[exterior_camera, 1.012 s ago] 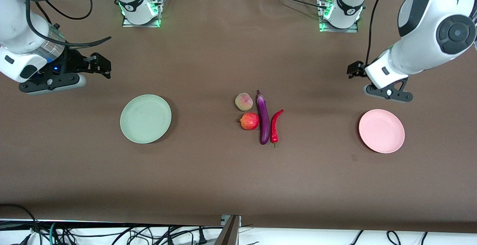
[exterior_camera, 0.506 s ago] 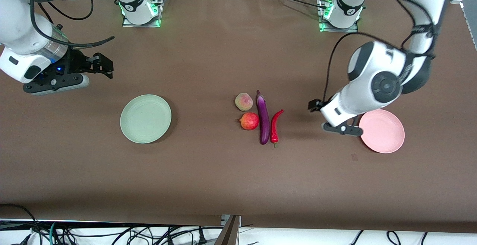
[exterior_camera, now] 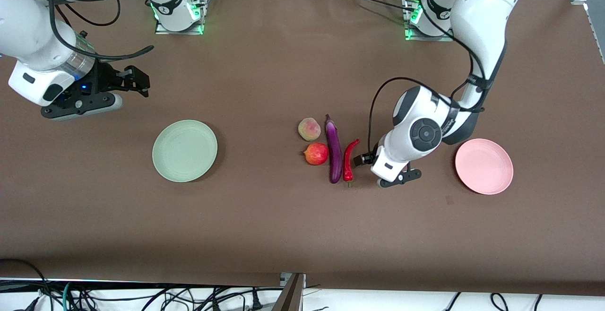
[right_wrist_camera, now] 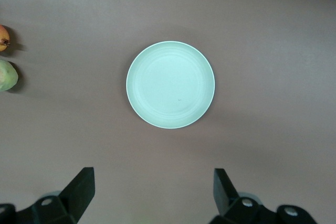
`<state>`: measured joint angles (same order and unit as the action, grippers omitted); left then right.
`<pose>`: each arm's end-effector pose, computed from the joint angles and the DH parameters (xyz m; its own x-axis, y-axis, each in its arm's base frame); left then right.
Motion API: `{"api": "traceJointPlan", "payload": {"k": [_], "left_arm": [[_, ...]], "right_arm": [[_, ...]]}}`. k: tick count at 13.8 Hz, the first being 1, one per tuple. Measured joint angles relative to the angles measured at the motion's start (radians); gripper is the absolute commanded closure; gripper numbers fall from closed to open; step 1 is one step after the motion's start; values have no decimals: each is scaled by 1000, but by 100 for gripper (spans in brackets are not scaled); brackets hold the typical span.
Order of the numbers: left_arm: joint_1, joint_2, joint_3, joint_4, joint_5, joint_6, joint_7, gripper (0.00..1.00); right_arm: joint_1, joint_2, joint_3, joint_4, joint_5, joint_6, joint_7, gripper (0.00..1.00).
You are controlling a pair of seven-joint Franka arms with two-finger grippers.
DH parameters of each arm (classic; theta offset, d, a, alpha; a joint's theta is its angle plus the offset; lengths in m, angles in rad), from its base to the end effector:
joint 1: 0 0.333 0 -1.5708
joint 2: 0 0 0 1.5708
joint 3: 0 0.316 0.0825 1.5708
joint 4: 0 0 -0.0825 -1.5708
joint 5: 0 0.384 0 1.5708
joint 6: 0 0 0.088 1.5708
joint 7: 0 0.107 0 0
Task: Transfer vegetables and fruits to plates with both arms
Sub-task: 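Reach the left gripper down to the red chili pepper, then grasp the red chili pepper with the left gripper and lift it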
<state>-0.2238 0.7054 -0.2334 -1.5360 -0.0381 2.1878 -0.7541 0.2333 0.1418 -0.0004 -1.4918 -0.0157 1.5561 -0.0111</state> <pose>0.6412 -0.2892 0.2453 0.9236 0.3507 -0.1545 0.3679 -0.9243 0.1014 0.5785 0.1355 0.5789 0.9675 0.2407 -0.0776 0.2425 -0.9700 0.0149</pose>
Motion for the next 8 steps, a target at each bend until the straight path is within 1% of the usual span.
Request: {"api": "traceJointPlan", "payload": {"k": [2, 4, 5, 6, 7, 8], "left_arm": [[-53, 69, 15, 59, 0, 36, -55, 0], [-98, 117, 53, 87, 0, 79, -65, 0], [-105, 130, 63, 95, 0, 85, -65, 0], [-105, 137, 68, 98, 1, 89, -65, 5], [-105, 142, 70, 99, 6, 97, -65, 11], [-106, 147, 71, 99, 21, 108, -65, 12]], "right_arm": [[1, 3, 0, 0, 0, -3, 0, 0], [1, 6, 0, 0, 0, -4, 0, 0], [1, 7, 0, 0, 0, -4, 0, 0], [1, 8, 0, 0, 0, -4, 0, 0], [1, 8, 0, 0, 0, -5, 0, 0], [1, 8, 0, 0, 0, -5, 0, 0]]}}
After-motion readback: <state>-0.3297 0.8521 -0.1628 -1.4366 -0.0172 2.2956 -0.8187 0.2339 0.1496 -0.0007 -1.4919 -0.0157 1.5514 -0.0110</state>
